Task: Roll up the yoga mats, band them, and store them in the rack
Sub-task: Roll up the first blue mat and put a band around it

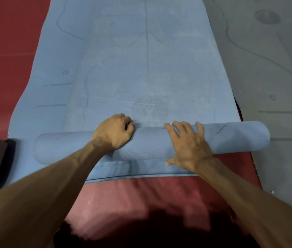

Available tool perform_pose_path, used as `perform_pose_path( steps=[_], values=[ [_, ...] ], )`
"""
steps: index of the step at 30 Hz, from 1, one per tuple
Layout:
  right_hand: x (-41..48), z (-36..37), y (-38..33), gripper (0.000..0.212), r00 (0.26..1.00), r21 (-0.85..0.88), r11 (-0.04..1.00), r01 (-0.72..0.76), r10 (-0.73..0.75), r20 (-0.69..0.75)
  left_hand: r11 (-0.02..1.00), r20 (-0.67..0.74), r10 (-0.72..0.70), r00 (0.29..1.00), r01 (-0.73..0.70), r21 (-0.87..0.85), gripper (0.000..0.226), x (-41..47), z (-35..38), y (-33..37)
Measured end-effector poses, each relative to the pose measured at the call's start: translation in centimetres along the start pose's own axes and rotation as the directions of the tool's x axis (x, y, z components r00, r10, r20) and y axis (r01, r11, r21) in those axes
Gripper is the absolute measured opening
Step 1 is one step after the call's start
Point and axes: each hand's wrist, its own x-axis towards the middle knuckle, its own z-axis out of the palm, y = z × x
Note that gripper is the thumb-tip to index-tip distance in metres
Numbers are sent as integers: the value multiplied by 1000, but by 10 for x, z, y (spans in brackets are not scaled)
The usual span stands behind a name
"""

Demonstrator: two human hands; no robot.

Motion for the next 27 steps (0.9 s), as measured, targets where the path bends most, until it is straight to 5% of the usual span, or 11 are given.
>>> perform_pose_path(
  steps=[6, 12, 22, 27],
  values=[
    [7, -5, -1, 89, 1000, 45, 999, -13, 14, -4, 995, -117, -15, 993, 26, 96, 42, -32, 8, 14],
    [6, -29, -1, 70, 992, 98, 994, -53, 42, 115, 972, -168, 119, 979, -80, 219, 49, -78, 8, 15],
    [-39, -37, -7, 75, 949, 199, 976, -87, 21, 316, 978, -65, 99, 993, -85, 192, 59, -144, 22, 43],
    [-40, -25, -8, 84, 953, 197, 979, -50, -12, 304, 981, 47, 46, 998, -54, 185, 77, -141, 26, 41]
  ],
)
